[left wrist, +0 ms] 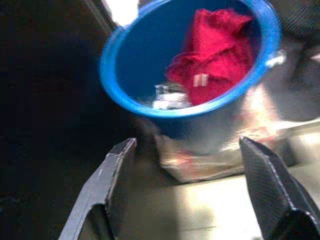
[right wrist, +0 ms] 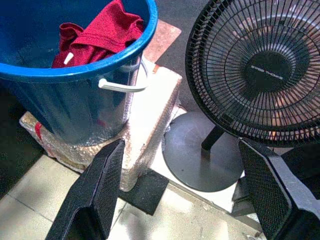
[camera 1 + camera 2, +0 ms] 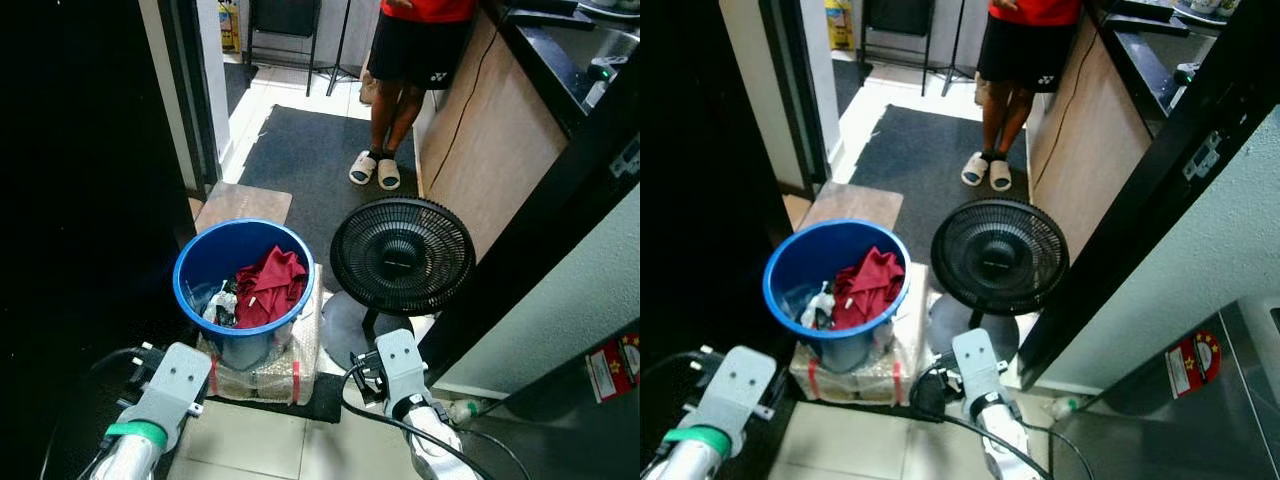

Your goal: Clothes washing

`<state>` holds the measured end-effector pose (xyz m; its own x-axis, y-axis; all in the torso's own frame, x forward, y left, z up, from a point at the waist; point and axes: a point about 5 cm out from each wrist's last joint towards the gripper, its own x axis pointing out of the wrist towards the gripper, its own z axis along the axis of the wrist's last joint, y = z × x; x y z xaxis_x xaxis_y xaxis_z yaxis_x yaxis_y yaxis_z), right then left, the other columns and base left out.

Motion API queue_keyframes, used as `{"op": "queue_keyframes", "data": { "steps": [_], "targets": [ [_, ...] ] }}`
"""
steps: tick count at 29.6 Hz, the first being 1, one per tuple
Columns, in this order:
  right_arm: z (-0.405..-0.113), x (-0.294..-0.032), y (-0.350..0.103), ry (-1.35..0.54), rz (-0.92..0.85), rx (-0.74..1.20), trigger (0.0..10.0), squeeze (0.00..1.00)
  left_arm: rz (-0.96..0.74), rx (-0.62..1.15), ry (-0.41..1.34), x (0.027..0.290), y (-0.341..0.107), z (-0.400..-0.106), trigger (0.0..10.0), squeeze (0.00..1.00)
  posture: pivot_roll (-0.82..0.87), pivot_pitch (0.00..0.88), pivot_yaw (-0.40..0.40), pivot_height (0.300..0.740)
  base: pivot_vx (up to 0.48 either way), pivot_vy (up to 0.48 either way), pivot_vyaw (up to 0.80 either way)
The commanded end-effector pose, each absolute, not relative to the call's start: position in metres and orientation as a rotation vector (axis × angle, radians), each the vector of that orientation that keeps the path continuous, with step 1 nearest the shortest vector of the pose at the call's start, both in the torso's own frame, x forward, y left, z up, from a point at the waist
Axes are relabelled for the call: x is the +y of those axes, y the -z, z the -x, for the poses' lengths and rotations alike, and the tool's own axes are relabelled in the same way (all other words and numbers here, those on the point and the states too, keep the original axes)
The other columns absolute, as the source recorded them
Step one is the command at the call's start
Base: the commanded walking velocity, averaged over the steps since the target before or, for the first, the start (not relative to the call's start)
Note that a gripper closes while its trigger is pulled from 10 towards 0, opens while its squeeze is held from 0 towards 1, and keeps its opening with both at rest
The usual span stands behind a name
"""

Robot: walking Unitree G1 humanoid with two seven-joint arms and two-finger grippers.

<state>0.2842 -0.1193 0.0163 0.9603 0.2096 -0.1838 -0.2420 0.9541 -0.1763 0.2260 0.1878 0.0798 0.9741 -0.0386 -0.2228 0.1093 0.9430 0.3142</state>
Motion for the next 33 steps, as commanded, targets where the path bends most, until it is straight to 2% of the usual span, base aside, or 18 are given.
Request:
{"op": "queue_keyframes", "data": {
  "steps": [1,2,3,4,12,14,18,21,25,27,28,30,33],
  "targets": [
    [-0.280,-0.120,-0.010,-0.227,0.195,0.200,10.0,0.00,-0.146,0.229,0.197,0.175,-0.080,-0.225,10.0,0.00,0.16,0.087,-0.019,0.740,0.000,0.000,0.00],
    [-0.280,-0.120,-0.010,-0.226,0.194,0.198,10.0,0.00,-0.010,0.199,0.274,0.169,-0.085,-0.226,10.0,0.00,0.16,0.087,-0.019,0.740,0.000,0.000,0.00],
    [-0.280,-0.120,-0.010,-0.226,0.194,0.198,10.0,0.00,-0.010,0.199,0.274,0.169,-0.085,-0.226,10.0,0.00,0.16,0.087,-0.019,0.740,0.000,0.000,0.00],
    [-0.280,-0.122,-0.010,-0.220,0.193,0.197,10.0,0.00,0.076,0.194,0.293,0.167,-0.084,-0.226,10.0,0.00,0.15,0.085,-0.014,0.740,0.000,0.000,0.00],
    [-0.276,-0.128,-0.008,-0.199,0.196,0.193,10.0,0.00,0.097,0.249,0.262,0.159,-0.076,-0.227,10.0,0.00,0.11,0.077,0.001,0.740,0.000,0.000,0.00],
    [-0.274,-0.135,-0.009,-0.179,0.199,0.185,10.0,0.00,0.190,0.241,0.307,0.148,-0.080,-0.232,10.0,0.00,0.08,0.073,0.004,0.740,0.000,0.000,0.00],
    [-0.273,-0.141,-0.010,-0.162,0.204,0.175,10.0,0.00,0.176,0.247,0.352,0.140,-0.082,-0.239,10.0,0.00,0.06,0.069,0.006,0.740,0.000,0.000,0.00],
    [-0.271,-0.146,-0.011,-0.143,0.206,0.165,10.0,0.00,0.088,0.263,0.333,0.136,-0.078,-0.245,10.0,0.00,0.03,0.059,0.022,0.740,0.000,0.000,0.00],
    [-0.268,-0.151,-0.012,-0.106,0.202,0.155,10.0,0.00,0.207,0.416,0.327,0.131,-0.068,-0.248,10.0,0.00,0.00,0.053,0.043,0.740,0.000,0.000,0.00],
    [-0.268,-0.151,-0.012,-0.106,0.202,0.155,10.0,0.00,0.207,0.416,0.327,0.131,-0.068,-0.248,10.0,0.00,0.00,0.053,0.043,0.740,0.000,0.000,0.00],
    [-0.267,-0.152,-0.011,-0.098,0.202,0.153,10.0,0.00,0.180,0.436,0.399,0.128,-0.069,-0.248,10.0,0.00,-0.01,0.051,0.050,0.740,0.000,0.000,0.00],
    [-0.265,-0.154,-0.011,-0.092,0.202,0.153,10.0,0.00,0.161,0.425,0.428,0.127,-0.070,-0.249,10.0,0.00,-0.02,0.051,0.054,0.740,0.000,0.000,0.00],
    [-0.262,-0.157,-0.010,-0.079,0.205,0.152,10.0,0.00,0.106,0.389,0.426,0.123,-0.070,-0.252,10.0,0.00,-0.03,0.048,0.059,0.740,0.000,0.000,0.00]
  ]
}}
